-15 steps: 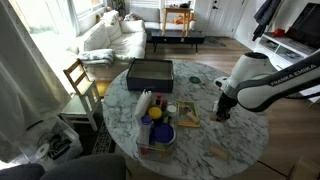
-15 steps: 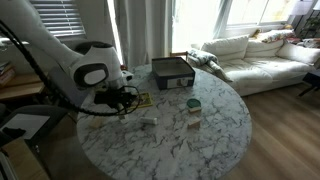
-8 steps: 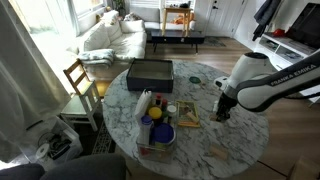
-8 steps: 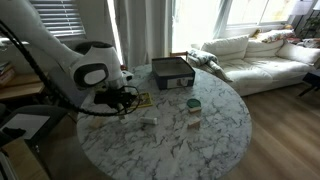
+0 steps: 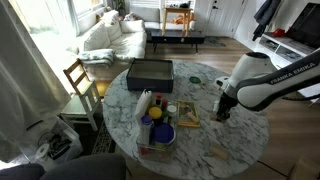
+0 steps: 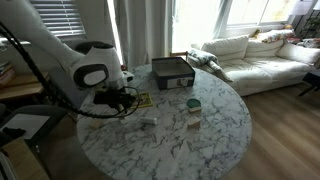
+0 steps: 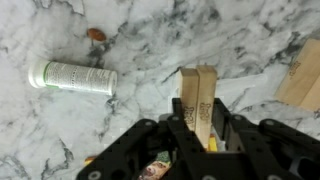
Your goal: Stack four blocks on the scoop
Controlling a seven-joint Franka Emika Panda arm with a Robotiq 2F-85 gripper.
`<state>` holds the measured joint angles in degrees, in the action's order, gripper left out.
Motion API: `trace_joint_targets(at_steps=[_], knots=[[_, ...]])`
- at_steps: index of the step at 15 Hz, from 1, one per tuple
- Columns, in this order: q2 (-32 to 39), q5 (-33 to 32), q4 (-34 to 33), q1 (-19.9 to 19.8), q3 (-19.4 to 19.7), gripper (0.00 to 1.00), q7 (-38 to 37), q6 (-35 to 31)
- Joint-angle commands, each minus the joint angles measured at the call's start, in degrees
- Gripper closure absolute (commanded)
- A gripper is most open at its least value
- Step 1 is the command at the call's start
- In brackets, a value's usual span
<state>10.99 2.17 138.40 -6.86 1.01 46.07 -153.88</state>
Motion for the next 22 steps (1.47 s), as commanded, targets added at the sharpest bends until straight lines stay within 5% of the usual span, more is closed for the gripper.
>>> trace_joint_targets(at_steps=[1,22], knots=[[-0.7,1.0,1.5,-1.2,-0.7,0.92,0.5,-0.4],[-2.6,5.1,3.8,-2.7,-1.5,0.92,9.1,-2.9]])
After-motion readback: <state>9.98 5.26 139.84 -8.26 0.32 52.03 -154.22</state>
